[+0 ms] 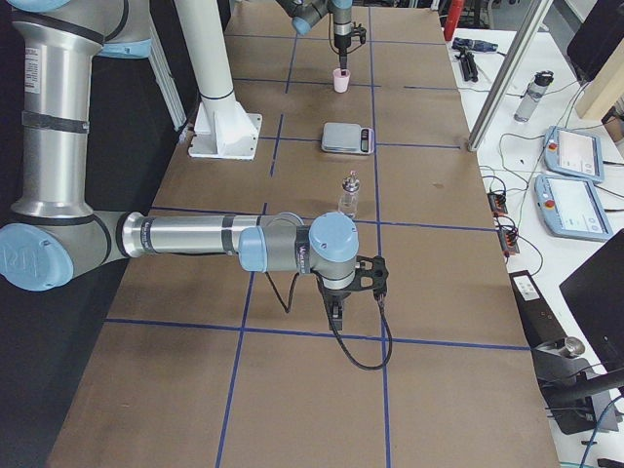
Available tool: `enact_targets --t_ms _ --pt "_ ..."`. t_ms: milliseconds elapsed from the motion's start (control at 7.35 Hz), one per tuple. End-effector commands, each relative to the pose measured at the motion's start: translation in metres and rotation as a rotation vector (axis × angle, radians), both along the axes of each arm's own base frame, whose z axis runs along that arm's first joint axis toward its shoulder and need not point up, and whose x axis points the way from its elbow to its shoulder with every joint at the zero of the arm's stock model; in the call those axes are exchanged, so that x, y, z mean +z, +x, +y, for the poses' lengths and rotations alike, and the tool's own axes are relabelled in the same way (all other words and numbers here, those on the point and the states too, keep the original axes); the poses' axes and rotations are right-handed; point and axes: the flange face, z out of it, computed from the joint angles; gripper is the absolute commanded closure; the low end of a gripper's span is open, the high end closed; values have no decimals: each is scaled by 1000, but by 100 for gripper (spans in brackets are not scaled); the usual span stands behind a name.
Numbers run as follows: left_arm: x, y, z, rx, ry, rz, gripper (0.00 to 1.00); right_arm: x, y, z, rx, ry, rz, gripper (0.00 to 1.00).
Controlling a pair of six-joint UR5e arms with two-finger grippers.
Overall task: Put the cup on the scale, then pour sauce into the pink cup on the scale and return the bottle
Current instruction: 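Move the left gripper down to the pink paper cup and grasp it, then carry the pink cup with the left gripper onto the scale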
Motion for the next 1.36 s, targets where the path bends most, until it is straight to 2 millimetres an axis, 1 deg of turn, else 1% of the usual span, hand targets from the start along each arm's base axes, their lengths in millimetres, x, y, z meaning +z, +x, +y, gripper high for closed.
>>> enact_targets --t_ms 0,136,272,408,544,680,816,953,1089,1225 --pt "0 2 2 7 -2 1 22 -2 0 0 0 5 -2 0" --pt "-2 2 2 9 0 4 39 -3 0 0 0 6 -2 0" --pt "-2 1 3 9 1 5 59 -4 0 -1 0 8 -2 0" --pt "-3 1 3 9 1 5 88 -5 0 -1 0 9 -3 0" --pt "-6 1 4 10 3 9 100 -5 0 -1 0 9 -3 0" --pt "-6 1 4 10 3 9 100 -6 0 -1 0 11 -3 0" --pt "-13 -1 6 19 -5 21 100 -8 0 -1 0 15 -3 0" --pt "-33 -7 17 52 -23 56 100 -10 0 -1 0 19 -4 0" --pt "-63 -17 26 54 -44 41 100 -10 0 -1 0 19 -4 0" --pt "-110 -14 21 48 -45 30 100 -9 -1 -1 -1 19 -10 0"
